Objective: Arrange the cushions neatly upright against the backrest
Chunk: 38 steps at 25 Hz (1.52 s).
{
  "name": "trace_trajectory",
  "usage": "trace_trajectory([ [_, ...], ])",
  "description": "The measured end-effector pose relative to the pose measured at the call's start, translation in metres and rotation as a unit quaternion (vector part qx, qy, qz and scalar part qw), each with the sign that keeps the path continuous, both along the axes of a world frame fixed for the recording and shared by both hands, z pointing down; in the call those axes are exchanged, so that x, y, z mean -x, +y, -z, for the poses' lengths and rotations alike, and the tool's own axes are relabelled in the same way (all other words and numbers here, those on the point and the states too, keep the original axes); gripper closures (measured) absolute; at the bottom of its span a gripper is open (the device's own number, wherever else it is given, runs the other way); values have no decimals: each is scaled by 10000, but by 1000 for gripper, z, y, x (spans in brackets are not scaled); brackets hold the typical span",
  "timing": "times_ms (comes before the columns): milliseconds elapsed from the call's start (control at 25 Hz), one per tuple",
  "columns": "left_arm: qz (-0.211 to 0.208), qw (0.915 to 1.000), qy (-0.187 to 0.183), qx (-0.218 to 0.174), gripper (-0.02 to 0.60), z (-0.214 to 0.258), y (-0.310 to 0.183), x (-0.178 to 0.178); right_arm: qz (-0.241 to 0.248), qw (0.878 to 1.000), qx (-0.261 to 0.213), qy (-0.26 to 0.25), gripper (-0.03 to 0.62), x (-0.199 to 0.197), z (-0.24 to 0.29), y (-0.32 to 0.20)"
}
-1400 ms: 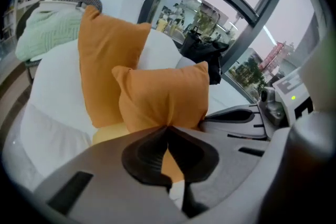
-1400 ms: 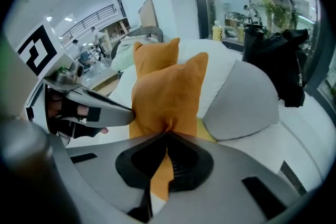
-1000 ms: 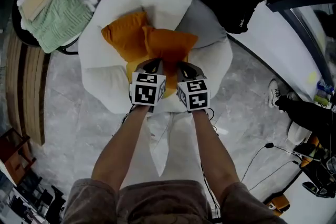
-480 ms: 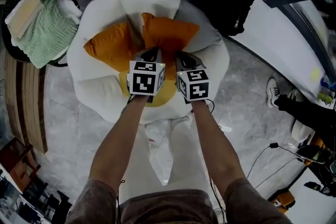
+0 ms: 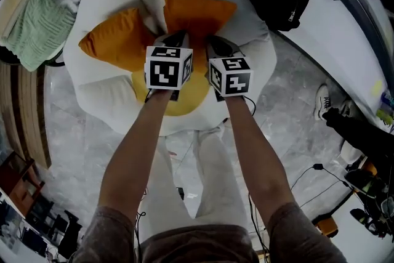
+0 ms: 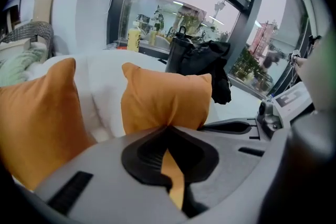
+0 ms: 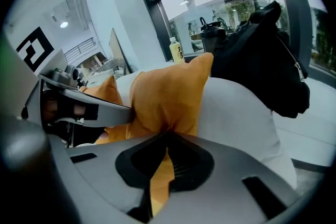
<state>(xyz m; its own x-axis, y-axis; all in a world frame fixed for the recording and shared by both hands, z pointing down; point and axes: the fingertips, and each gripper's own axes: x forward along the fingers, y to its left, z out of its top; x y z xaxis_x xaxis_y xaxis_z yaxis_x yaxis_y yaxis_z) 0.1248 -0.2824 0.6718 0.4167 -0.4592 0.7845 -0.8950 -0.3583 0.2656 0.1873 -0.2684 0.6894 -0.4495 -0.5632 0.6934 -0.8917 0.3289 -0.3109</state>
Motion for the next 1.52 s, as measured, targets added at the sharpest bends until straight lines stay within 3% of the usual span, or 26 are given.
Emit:
trace_trajectory([
  [400, -110, 9999, -20, 77, 568, 3, 3, 0, 105, 9998, 130, 133, 566, -4, 5, 6],
  [520, -76, 10000, -26, 15, 568, 17, 8, 4, 23, 9995, 107, 295, 568, -12, 17, 10],
  [760, -110, 9999, 12, 51, 577, 51, 26, 7, 18, 9999, 93, 140, 568, -11, 57, 19],
  [1200, 373, 9979, 501, 162, 577, 151, 54, 35, 145, 9999, -4, -48, 568, 20, 155, 44],
  [1520, 78, 9980, 632, 49, 577, 235, 84, 51, 131, 9986, -256, -445, 568, 38, 251, 57],
])
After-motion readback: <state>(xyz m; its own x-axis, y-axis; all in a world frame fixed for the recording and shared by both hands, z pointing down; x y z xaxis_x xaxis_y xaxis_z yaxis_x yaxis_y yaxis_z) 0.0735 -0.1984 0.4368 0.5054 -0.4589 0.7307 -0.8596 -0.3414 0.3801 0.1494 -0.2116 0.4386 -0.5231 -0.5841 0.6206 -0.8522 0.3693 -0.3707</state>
